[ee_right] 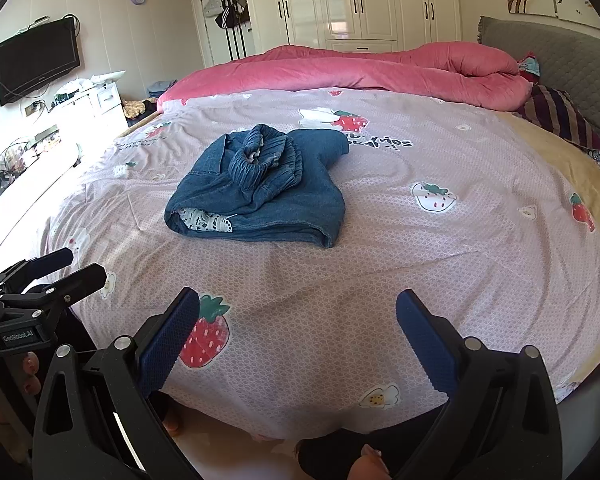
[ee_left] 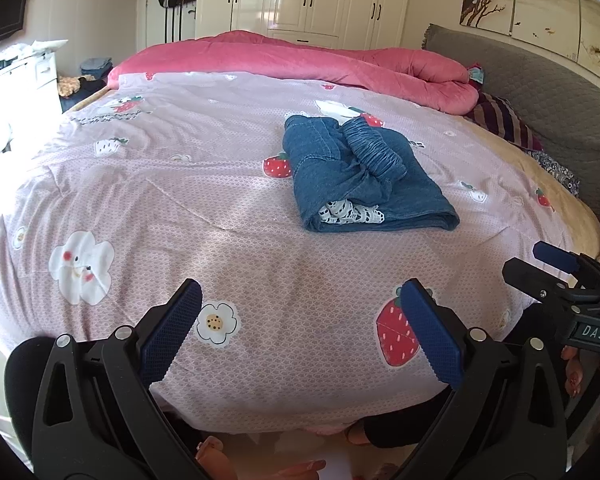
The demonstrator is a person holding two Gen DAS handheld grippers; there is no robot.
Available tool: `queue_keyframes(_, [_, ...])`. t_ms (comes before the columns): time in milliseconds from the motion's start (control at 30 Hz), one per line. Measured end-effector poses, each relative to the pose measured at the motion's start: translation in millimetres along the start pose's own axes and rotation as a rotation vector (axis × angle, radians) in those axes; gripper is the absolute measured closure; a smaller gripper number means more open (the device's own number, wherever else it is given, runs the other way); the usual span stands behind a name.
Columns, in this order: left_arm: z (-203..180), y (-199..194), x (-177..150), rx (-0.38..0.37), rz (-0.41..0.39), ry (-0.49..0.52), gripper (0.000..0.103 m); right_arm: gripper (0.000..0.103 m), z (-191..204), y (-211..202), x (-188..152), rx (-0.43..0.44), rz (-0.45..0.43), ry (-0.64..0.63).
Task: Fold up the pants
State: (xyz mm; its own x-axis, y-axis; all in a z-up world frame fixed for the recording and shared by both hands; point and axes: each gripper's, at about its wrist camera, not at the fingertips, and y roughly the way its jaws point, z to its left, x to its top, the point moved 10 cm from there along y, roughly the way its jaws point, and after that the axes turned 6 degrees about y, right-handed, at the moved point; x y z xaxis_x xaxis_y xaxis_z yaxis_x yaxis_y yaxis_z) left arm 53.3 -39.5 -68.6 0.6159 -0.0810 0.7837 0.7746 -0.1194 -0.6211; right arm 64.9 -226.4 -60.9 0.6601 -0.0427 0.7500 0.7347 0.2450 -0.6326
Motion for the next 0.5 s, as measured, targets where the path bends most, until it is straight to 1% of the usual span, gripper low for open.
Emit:
queue_keyframes(167, [0.3, 1.8, -0.9, 0.002, 0.004, 0.000, 0.010, 0.005, -1.6, 3.4, -1.3, -0.005, 0.007, 0.004])
queue_keyframes(333, [3.7, 5.2, -2.1, 0.028, 0.019, 0.001, 0.010, 0.005, -3.2, 6.7, -2.1, -0.010, 0.013, 0.003])
queue_keyframes(433, [6.9, 9.9, -3.6, 0.037, 0.046, -0.002, 0.010, 0.005, -8.4, 10.0, -2.3, -0.016, 0.016, 0.009])
queue_keyframes(500, [10.0, 11.7, -2.4, 0.044, 0.045, 0.001, 0.010, 0.005, -16.9, 14.2, -1.9, -0.026, 0.019, 0.021])
